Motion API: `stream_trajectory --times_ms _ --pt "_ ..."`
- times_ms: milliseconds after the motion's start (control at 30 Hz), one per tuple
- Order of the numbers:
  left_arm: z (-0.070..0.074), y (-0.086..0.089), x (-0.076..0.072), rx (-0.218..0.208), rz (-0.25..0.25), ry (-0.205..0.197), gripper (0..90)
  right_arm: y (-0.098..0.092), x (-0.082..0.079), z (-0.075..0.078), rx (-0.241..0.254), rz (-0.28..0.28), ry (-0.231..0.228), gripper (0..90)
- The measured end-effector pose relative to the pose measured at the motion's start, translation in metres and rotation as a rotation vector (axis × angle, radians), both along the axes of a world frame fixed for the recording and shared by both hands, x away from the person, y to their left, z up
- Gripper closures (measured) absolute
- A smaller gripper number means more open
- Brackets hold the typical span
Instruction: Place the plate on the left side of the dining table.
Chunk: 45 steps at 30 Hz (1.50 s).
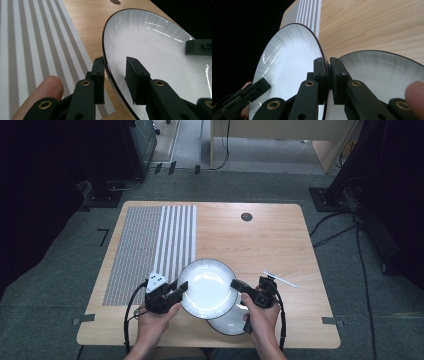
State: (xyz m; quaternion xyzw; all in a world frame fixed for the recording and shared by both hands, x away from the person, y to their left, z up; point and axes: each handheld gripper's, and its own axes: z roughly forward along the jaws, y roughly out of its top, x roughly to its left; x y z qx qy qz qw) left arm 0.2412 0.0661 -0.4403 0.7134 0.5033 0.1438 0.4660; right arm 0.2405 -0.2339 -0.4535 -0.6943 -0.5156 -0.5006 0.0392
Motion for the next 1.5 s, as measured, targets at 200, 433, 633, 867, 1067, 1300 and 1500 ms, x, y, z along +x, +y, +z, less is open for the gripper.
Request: stream_trajectory --times_ms 200,433,633,867,1067,1300,1500 --pt "0.009 0.016 0.006 -0.012 0.046 -0.010 70.8 0.017 0.013 0.007 0.010 0.023 0.002 84.9" --pt "0.020 0.034 0.017 -0.019 0.091 -0.020 71.6 0.038 0.030 0.017 0.003 0.046 -0.002 85.0" --pt "0.025 0.048 0.027 -0.025 0.123 -0.028 71.6 0.054 0.045 0.027 -0.006 0.058 -0.016 84.9" --pt "0.027 0.067 0.042 -0.040 0.157 -0.018 71.8 0.076 0.064 0.033 -0.016 0.064 -0.011 84.6" --pt "0.030 0.084 0.057 -0.044 0.192 -0.007 72.1 0.097 0.084 0.035 -0.025 0.071 -0.009 84.6" --pt "0.027 0.100 0.077 -0.060 0.240 -0.006 72.6 0.116 0.109 0.033 -0.004 0.079 0.012 84.6" --pt "0.019 0.111 0.097 -0.058 0.263 0.018 73.0 0.130 0.128 0.026 -0.011 0.084 0.025 84.5"
